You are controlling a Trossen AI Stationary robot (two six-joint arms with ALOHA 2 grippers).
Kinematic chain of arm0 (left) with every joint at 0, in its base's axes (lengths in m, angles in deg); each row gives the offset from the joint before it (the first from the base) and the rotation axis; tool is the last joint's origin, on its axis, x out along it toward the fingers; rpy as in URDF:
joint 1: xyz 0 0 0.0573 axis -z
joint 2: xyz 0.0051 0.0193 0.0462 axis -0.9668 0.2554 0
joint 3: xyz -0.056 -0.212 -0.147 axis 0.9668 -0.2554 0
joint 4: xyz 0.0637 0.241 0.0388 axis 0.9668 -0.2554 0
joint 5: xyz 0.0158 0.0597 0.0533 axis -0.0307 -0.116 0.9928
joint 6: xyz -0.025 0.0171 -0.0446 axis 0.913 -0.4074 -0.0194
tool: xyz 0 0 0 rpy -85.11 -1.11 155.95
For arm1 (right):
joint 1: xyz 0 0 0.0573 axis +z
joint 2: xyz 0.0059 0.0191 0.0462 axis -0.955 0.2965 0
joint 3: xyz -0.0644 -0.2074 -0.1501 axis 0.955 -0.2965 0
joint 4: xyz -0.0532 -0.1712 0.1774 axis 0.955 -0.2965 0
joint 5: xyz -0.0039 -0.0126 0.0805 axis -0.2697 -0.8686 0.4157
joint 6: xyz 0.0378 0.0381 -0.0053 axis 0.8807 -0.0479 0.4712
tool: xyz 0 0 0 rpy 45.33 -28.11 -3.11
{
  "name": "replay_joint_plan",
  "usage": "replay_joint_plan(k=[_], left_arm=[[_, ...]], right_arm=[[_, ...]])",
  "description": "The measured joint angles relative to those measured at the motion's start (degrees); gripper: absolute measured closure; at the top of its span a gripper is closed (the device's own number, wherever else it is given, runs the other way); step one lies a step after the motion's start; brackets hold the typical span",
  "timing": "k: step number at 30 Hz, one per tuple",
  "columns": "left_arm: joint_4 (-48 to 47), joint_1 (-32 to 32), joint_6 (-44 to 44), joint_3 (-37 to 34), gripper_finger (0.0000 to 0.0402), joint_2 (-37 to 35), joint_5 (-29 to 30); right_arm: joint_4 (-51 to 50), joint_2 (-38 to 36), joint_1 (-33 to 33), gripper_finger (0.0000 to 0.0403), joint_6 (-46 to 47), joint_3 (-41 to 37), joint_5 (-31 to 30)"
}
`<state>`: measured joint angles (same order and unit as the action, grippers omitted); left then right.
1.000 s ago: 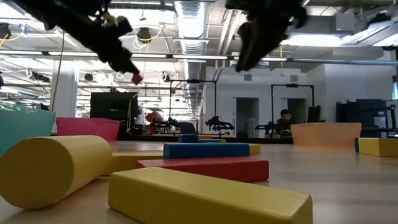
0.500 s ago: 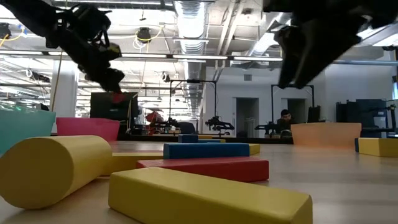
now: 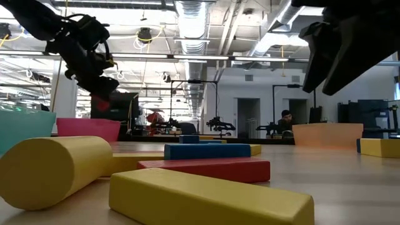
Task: Sort blocks
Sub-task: Put the red block into the red bin, then put the blue block into the orange bin
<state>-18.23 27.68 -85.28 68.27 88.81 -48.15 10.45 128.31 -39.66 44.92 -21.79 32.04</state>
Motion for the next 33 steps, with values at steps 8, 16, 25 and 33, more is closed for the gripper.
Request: replay_joint_plan(k=[8,16,25,33], left_arm=[[-6.80,-0.48,4.36,0.05,0.0252,7.24,-2.93],[-5.98,-0.44,7.16,0.05,0.0237,11.51,-5.18],[-4.68,-0.44,7.23,0.05,0.0233,10.02,-5.13],[-4.46,0.78,6.88,0.05,0.0233,4.72,-5.62]], right_arm=[[0.51,0.00,1.79,0.0154,0.18,0.00,-2.29],[0.70,0.00,1.78,0.0154,0.09,0.00,-3.35],[3.88,0.00,1.03,0.0154,-2.76,0.02,-3.82],[11.82,0.00,-1.42,0.0154,-10.66,0.07,-3.31]])
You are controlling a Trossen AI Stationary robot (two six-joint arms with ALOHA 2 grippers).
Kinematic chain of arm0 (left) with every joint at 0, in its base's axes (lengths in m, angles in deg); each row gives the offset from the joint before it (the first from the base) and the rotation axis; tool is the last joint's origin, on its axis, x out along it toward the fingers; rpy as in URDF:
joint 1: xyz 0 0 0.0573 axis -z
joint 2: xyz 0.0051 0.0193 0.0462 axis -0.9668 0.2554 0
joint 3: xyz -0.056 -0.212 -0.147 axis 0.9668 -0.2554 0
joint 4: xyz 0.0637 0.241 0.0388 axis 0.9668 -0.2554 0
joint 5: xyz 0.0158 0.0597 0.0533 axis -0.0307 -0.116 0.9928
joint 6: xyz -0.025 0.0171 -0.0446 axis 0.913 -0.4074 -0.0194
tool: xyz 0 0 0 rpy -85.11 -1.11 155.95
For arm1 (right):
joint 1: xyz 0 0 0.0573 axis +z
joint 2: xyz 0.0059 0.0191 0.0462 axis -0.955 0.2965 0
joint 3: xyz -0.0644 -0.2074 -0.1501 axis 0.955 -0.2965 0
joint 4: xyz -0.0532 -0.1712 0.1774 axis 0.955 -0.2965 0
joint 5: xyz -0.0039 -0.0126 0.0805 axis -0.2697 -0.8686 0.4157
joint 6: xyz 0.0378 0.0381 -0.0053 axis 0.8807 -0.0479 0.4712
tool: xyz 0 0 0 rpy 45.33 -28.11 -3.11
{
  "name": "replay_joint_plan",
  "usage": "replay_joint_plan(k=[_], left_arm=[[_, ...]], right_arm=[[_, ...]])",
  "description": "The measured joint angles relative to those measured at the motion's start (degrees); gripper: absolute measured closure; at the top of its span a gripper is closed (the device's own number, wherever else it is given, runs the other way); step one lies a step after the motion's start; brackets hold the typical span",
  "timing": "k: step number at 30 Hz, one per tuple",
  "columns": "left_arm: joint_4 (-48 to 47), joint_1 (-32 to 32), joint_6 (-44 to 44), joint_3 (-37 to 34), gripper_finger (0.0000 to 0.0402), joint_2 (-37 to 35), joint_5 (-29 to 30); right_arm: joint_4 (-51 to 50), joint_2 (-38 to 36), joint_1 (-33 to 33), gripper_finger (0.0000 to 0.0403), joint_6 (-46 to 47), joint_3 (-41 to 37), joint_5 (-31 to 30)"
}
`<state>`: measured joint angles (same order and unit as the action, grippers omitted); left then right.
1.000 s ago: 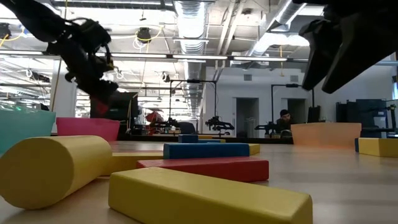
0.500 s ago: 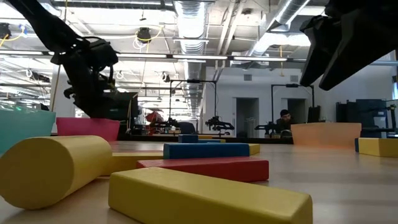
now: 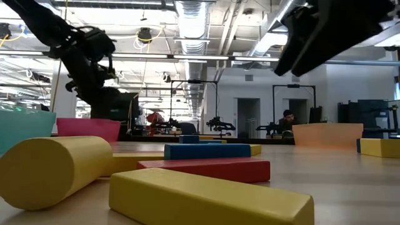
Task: Sort blocks
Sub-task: Put the blue block into the orange bin
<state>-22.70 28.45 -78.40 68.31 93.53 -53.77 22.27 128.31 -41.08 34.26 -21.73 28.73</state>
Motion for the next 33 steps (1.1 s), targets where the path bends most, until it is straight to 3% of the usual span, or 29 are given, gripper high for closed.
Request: replay_joint_plan(k=[9,18,26,33], left_arm=[[-0.15,6.56,0.80,0.00,0.0233,-9.68,-5.21],[5.01,18.37,3.91,0.00,0.0232,-14.99,-24.05],[12.16,34.59,-4.81,0.02,0.0232,-6.44,-26.44],[22.43,42.40,-15.34,0.02,0.0232,5.94,-19.12]], right_arm=[[-0.21,0.00,-2.05,0.0154,-0.48,0.00,1.65],[-0.16,0.00,-2.97,0.0154,-1.55,0.00,1.95],[-0.14,-0.02,-2.97,0.0154,-1.68,0.00,2.30],[0.06,-0.02,-2.89,0.0154,-1.35,0.00,2.95]])
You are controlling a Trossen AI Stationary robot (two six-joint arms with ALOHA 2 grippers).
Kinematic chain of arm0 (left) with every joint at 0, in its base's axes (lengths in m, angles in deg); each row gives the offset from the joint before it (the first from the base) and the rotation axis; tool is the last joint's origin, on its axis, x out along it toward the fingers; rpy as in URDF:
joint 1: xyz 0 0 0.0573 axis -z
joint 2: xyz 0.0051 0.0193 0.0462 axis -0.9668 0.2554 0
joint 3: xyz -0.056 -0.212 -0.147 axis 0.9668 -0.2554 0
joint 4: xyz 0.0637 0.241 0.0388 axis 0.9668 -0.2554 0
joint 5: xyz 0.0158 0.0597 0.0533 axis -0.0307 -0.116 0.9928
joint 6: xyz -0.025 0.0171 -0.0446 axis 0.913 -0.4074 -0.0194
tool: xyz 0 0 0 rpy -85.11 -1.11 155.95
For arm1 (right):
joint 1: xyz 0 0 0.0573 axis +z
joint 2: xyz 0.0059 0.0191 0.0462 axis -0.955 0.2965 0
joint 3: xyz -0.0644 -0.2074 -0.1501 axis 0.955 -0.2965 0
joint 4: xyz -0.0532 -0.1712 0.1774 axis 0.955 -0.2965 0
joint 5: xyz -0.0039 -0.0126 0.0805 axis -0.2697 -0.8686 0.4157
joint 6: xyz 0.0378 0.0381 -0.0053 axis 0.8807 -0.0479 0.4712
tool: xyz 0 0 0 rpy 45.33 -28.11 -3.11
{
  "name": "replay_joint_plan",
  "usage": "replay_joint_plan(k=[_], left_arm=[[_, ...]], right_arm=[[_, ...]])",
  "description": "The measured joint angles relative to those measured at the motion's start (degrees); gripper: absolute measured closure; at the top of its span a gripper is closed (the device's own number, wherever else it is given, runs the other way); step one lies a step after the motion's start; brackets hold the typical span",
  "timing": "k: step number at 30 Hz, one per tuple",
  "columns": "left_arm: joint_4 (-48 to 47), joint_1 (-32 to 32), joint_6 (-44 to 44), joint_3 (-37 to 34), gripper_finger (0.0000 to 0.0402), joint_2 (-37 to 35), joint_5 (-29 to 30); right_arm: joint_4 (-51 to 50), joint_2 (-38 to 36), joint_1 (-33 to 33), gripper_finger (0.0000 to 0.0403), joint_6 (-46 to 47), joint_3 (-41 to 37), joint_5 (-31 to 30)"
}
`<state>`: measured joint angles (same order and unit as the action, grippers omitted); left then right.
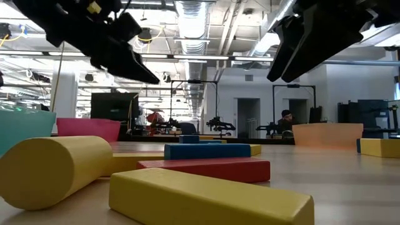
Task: Sort blocks
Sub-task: Put the blue block into the orange bin
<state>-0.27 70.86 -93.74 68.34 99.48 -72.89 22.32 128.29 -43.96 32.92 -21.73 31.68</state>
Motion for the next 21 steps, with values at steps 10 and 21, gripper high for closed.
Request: replay_joint_plan(k=[10,21], left_arm=[[1.88,2.50,-6.98,8.94,0.0232,17.98,0.66],[-12.53,2.50,-1.43,24.58,0.0146,31.06,-0.29]], right_arm=[[0.01,0.00,0.47,0.0154,0.53,0.00,0.03],[-0.01,0.00,1.19,0.0154,1.28,0.00,0.04]])
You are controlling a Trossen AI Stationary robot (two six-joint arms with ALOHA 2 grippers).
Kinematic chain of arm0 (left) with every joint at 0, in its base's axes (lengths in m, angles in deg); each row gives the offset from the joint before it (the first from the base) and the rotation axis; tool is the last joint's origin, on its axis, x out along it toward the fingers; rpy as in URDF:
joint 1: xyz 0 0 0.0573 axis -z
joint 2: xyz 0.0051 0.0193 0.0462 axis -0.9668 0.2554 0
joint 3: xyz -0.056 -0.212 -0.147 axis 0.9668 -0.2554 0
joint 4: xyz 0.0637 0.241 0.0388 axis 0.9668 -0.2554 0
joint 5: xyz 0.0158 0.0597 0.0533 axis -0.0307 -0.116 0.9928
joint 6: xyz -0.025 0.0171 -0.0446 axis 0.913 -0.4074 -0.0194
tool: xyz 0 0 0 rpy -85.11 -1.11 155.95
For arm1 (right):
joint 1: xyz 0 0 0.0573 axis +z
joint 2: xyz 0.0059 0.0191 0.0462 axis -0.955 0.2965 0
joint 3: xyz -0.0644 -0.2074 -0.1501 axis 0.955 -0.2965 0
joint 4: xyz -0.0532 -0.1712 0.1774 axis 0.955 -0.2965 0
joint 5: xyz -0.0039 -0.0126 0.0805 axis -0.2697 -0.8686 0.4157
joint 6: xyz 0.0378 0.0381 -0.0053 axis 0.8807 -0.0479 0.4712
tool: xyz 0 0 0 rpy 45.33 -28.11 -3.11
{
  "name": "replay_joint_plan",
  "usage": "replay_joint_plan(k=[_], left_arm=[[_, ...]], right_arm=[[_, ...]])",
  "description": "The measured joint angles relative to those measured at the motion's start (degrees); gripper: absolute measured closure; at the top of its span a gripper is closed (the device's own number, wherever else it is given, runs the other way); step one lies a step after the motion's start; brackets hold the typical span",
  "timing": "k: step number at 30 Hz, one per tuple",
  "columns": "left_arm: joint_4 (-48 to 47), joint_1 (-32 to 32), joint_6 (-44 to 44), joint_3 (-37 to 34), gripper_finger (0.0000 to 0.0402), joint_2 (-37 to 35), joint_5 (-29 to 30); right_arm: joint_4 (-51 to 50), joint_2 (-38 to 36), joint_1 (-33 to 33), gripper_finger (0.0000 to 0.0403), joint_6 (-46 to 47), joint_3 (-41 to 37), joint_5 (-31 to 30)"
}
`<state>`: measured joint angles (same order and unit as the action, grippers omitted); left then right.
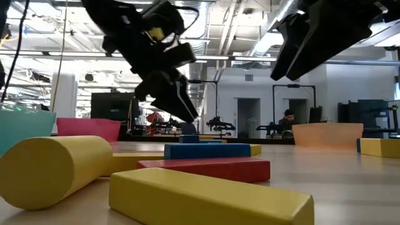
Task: Sort blocks
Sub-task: Put the blue block into the orange bin
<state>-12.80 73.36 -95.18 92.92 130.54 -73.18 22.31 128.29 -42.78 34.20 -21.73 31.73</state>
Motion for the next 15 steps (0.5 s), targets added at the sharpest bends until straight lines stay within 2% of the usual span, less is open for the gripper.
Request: replay_joint_plan(k=[5,8,15], left_arm=[[-4.28,0.00,1.71,3.17,0.0075,1.81,-0.63],[-5.47,0.15,-1.33,3.48,0.0045,1.81,-3.37],[-9.01,1.62,-12.44,3.48,0.0033,1.81,-4.22]], right_arm=[[-0.01,0.00,0.09,0.0154,0.00,0.00,-0.01],[-0.02,0.00,0.09,0.0154,-0.02,0.00,0.00],[0.00,0.00,0.39,0.0154,-0.14,0.00,-0.02]])
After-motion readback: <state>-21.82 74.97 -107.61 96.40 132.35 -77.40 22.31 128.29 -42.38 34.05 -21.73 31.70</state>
